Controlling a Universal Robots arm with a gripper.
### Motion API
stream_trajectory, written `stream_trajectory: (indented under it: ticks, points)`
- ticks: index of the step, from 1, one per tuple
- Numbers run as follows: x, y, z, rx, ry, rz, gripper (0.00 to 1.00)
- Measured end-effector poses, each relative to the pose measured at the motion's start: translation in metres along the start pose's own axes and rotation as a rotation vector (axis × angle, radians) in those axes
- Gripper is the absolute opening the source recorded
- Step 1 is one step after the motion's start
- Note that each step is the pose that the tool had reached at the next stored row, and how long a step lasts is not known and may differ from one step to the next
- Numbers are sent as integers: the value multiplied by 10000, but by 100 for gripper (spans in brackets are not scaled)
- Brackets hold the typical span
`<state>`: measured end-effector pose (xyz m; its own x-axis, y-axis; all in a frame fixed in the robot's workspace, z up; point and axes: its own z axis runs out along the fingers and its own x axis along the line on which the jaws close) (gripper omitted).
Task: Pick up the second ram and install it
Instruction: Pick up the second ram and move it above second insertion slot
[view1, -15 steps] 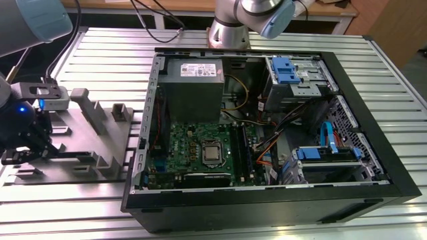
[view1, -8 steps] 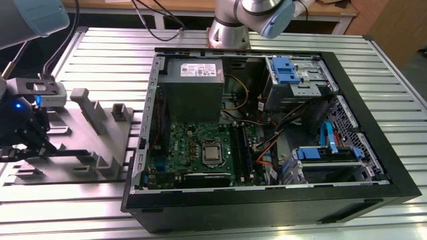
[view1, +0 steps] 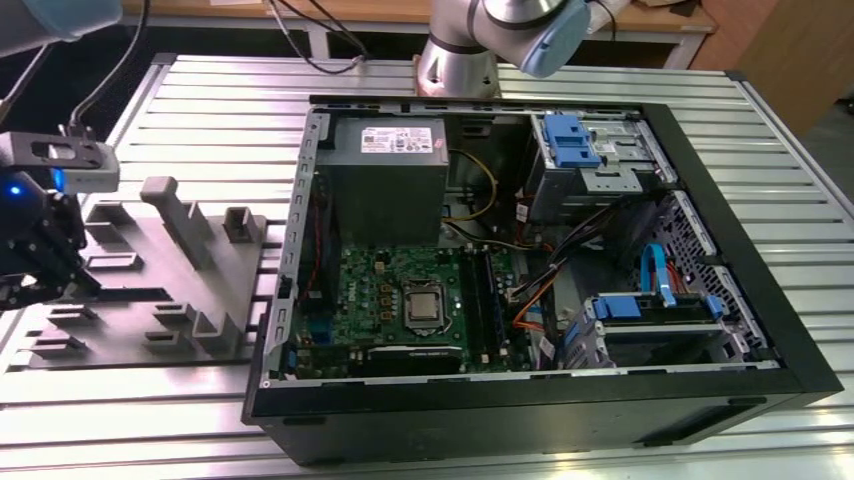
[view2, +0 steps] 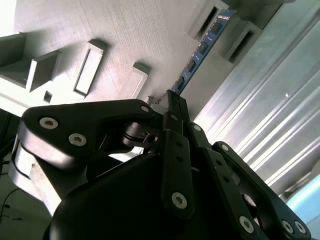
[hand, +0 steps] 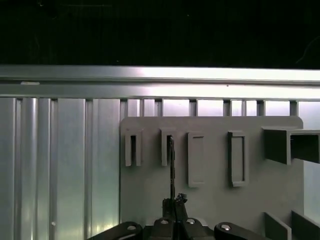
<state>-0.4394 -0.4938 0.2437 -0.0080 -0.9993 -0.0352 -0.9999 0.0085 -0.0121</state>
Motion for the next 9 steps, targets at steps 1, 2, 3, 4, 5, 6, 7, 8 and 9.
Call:
stream_trajectory:
  ticks: [1, 2, 3, 4, 5, 6, 7, 8, 9]
  points:
    - [-1, -1, -31, 1, 0, 0, 11]
    - [-2, -1, -64, 2, -1, 0, 11]
    - [-3, -2, -96, 4, -1, -1, 11]
    - [-4, -2, -129, 5, 0, -1, 11]
    - [-5, -3, -162, 8, -1, -1, 11]
    - [-7, -3, -193, 8, 0, -1, 11]
    - [-7, -3, -222, 11, 0, -1, 11]
    - [-9, -4, -253, 12, 0, -1, 11]
    - [-11, -4, -287, 14, 0, -1, 11]
